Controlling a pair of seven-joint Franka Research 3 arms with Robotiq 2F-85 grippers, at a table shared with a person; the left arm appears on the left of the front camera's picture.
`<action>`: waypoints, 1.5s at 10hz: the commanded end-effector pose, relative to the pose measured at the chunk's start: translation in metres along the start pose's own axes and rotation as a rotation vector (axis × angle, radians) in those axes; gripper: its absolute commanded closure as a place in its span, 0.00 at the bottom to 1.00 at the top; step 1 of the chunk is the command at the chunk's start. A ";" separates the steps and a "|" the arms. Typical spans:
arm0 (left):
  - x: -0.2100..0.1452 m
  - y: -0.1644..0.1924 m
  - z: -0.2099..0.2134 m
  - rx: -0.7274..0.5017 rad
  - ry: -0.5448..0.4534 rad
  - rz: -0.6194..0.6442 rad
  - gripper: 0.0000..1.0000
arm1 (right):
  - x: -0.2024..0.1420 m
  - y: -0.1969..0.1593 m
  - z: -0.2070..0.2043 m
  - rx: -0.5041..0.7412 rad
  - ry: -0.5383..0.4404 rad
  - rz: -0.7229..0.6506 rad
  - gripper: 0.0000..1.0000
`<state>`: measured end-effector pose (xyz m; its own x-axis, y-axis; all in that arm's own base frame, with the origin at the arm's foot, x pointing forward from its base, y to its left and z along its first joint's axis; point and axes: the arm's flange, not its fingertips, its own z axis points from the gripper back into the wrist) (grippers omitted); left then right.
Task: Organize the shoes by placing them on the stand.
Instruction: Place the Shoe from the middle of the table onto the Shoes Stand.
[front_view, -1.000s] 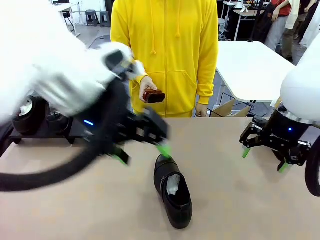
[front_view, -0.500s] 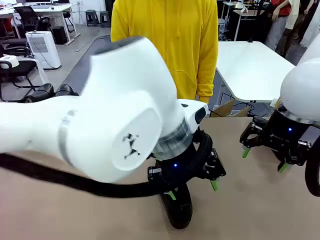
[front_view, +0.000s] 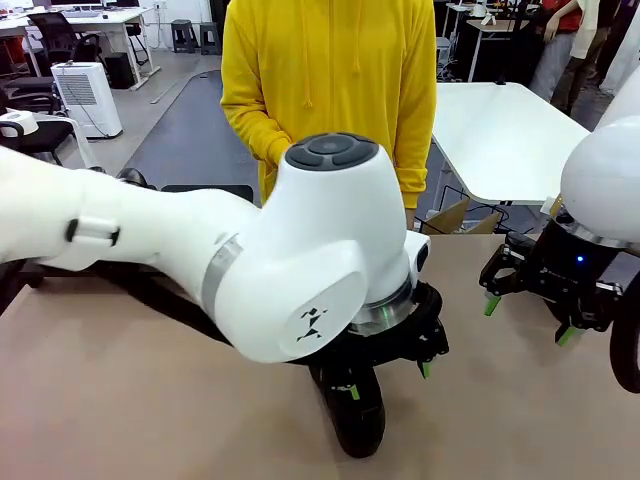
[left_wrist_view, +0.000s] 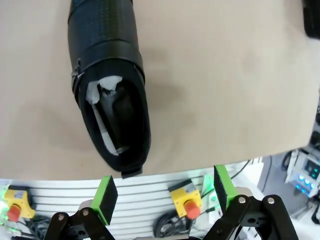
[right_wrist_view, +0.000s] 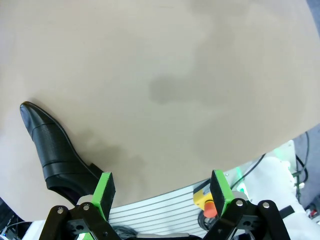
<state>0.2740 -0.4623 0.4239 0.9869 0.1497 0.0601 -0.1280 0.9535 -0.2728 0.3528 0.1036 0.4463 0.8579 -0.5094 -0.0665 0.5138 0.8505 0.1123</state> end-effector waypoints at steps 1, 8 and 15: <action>0.010 -0.026 -0.013 0.008 -0.050 0.049 0.00 | 0.001 0.001 0.002 0.017 -0.006 0.019 0.00; 0.024 -0.020 -0.061 0.063 -0.128 -0.063 0.00 | 0.001 0.001 0.002 0.017 -0.006 0.019 0.00; 0.027 -0.011 -0.074 0.107 -0.118 -0.110 0.75 | 0.001 0.001 0.002 0.017 -0.006 0.019 0.00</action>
<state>0.3052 -0.4842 0.3556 0.9819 0.0670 0.1770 -0.0372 0.9854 -0.1664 0.3528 0.1036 0.4463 0.8582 -0.5091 -0.0665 0.5134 0.8508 0.1123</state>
